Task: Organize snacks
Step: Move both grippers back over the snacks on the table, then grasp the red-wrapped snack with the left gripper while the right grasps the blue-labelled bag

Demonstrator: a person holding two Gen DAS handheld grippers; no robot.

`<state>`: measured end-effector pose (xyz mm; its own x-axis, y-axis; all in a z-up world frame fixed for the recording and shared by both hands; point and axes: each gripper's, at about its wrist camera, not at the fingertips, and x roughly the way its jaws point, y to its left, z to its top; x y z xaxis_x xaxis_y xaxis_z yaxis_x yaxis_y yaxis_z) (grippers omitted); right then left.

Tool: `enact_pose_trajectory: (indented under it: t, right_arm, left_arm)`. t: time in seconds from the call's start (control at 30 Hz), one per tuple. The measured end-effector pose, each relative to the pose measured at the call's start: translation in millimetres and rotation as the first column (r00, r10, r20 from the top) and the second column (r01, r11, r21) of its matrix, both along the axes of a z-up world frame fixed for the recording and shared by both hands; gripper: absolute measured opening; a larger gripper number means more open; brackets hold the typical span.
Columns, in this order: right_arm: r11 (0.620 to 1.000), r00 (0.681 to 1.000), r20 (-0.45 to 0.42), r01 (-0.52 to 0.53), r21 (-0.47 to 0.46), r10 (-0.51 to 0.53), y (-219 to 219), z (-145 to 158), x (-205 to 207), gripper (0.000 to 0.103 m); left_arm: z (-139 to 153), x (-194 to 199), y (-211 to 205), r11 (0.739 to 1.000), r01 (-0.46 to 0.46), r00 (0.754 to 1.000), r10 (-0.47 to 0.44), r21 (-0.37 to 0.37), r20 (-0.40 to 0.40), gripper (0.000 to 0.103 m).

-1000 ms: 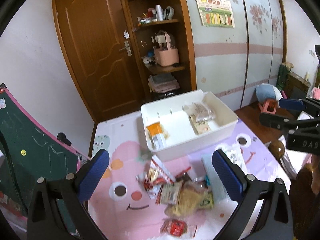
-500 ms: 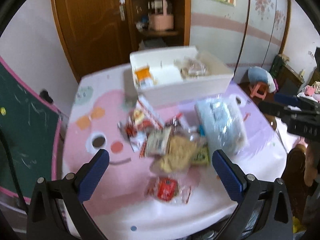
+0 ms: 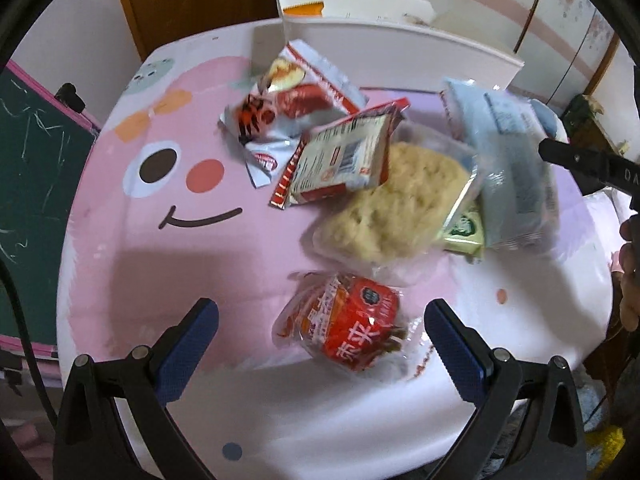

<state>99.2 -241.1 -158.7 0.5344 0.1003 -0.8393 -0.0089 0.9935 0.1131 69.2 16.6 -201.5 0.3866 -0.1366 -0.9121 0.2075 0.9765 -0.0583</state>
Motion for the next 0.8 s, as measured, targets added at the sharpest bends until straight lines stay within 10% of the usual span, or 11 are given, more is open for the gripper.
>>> enact_pose_trajectory:
  t: [0.4, 0.5, 0.57, 0.8]
  right_arm:
    - [0.996, 0.998, -0.021, -0.051, 0.078, 0.053, 5.5, -28.1, 24.9, 0.078]
    - [0.998, 0.998, 0.014, -0.059, 0.024, 0.058, 14.1, -21.4, 21.9, 0.056]
    - [0.998, 0.997, 0.047, -0.069, 0.004, 0.068, 18.9, -12.1, 16.0, 0.014]
    - [0.996, 0.996, 0.044, -0.08, -0.029, 0.081, 30.7, -9.9, -4.5, 0.007]
  left_arm:
    - [-27.6, 23.4, -2.2, 1.0, 0.013, 0.999, -0.013, 0.0, -0.052, 0.098]
    - [-24.6, 21.1, -6.0, 0.999, 0.029, 0.999, -0.028, 0.036, -0.025, 0.075]
    - [-19.9, 19.1, -8.4, 0.998, 0.045, 0.999, -0.045, 0.035, -0.006, 0.055]
    - [-15.4, 14.7, -12.0, 0.997, 0.045, 0.999, -0.046, 0.064, 0.009, 0.05]
